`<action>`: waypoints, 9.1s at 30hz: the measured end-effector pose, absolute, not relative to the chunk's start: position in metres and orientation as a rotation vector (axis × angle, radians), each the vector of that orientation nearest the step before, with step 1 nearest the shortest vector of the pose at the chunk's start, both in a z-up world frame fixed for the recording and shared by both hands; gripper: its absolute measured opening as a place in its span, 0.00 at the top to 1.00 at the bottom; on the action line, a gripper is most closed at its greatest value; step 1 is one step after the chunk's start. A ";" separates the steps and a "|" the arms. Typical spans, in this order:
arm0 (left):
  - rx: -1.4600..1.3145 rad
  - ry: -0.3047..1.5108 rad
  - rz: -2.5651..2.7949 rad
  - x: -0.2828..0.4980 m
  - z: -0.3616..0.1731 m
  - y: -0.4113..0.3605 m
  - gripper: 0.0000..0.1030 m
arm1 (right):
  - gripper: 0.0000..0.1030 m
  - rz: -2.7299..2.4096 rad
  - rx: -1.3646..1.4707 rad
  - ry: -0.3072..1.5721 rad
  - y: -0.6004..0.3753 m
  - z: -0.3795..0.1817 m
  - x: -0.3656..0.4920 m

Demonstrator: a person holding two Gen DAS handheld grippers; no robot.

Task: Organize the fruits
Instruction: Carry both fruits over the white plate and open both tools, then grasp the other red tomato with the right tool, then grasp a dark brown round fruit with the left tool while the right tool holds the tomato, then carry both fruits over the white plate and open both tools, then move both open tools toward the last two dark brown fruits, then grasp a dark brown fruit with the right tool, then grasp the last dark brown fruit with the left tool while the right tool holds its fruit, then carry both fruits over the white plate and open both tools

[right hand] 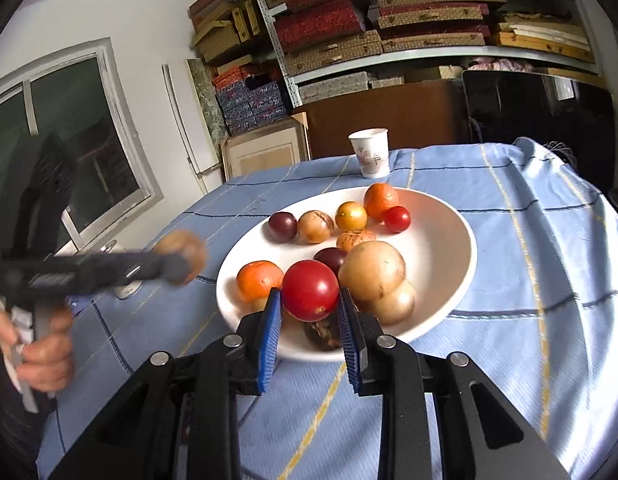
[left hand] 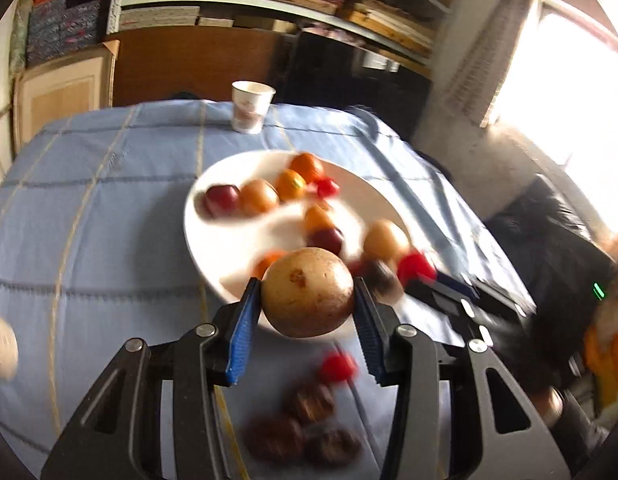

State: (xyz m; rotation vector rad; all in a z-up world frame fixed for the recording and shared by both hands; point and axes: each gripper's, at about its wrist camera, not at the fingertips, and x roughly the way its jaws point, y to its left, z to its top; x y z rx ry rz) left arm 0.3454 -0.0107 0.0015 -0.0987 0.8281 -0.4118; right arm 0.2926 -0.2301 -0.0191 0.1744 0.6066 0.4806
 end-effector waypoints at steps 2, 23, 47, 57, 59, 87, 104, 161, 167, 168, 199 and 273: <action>-0.080 0.833 -0.376 0.368 -0.001 -0.017 0.56 | 0.72 0.493 0.169 0.617 -0.224 -0.021 0.304; -0.123 0.814 -0.059 0.278 -0.035 0.041 0.04 | 0.40 0.598 0.122 0.656 -0.189 -0.016 0.259; -0.091 0.831 0.082 0.274 -0.037 0.047 0.04 | 0.35 0.599 0.140 0.766 -0.179 -0.030 0.259; -0.203 0.874 0.075 0.277 -0.040 0.066 0.04 | 0.35 0.621 0.194 0.836 -0.177 -0.042 0.268; -0.206 0.867 0.070 0.276 -0.038 0.065 0.04 | 0.35 0.627 0.236 0.868 -0.178 -0.048 0.273; 0.045 0.850 -0.204 0.261 -0.034 0.021 0.06 | 0.70 0.594 0.332 0.878 -0.200 -0.045 0.279; 0.033 0.981 -0.297 0.270 -0.063 0.004 0.60 | 0.69 0.575 0.314 0.935 -0.198 -0.055 0.280; -0.184 0.851 0.126 0.288 -0.041 0.063 0.05 | 0.37 0.627 0.087 0.747 -0.170 -0.020 0.246; -0.226 0.812 0.180 0.281 -0.034 0.076 0.05 | 0.37 0.685 -0.051 0.787 -0.140 -0.029 0.231; -0.215 0.812 0.181 0.281 -0.033 0.073 0.05 | 0.37 0.683 -0.053 0.793 -0.139 -0.030 0.230; -0.154 0.845 0.150 0.277 -0.034 0.056 0.05 | 0.48 0.707 -0.146 0.949 -0.119 -0.056 0.237; 0.041 0.811 -0.277 0.273 -0.043 -0.040 0.61 | 0.60 0.541 0.131 0.709 -0.210 -0.015 0.256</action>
